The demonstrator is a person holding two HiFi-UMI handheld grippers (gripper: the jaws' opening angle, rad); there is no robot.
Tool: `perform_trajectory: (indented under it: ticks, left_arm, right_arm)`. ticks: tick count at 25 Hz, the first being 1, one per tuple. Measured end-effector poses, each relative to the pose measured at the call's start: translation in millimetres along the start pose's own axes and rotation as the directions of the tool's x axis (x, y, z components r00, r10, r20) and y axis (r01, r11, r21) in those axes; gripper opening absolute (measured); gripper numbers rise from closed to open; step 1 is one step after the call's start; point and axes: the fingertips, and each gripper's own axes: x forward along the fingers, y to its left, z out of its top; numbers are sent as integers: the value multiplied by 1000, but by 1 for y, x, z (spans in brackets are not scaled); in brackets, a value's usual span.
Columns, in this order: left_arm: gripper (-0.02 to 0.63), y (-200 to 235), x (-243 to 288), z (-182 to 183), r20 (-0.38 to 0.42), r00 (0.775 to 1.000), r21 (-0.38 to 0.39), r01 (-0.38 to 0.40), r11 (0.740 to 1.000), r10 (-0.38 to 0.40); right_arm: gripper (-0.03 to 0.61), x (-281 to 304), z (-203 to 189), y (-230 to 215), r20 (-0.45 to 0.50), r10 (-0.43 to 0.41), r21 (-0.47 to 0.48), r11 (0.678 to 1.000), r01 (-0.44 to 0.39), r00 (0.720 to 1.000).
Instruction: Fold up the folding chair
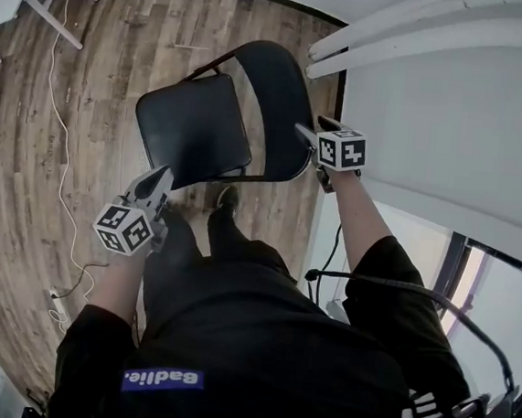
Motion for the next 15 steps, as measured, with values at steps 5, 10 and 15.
perform_trajectory:
  ticks: [5,10,15]
  left_arm:
    - [2,56,13,-8,-7,1000,-35,-15,999,15]
    - [2,106,19,-29,-43,998,-69,-43,997,40]
    - [5,143,31,-66,-101,993,-107,-68,992,57]
  right_arm:
    - [261,21,-6,-9,-45,-46,2,999,46,998]
    - [264,35,-11,-14,-79,-84,10,996,85,993]
    - [265,49,-9,-20,-110,-102,-7,995,102,989]
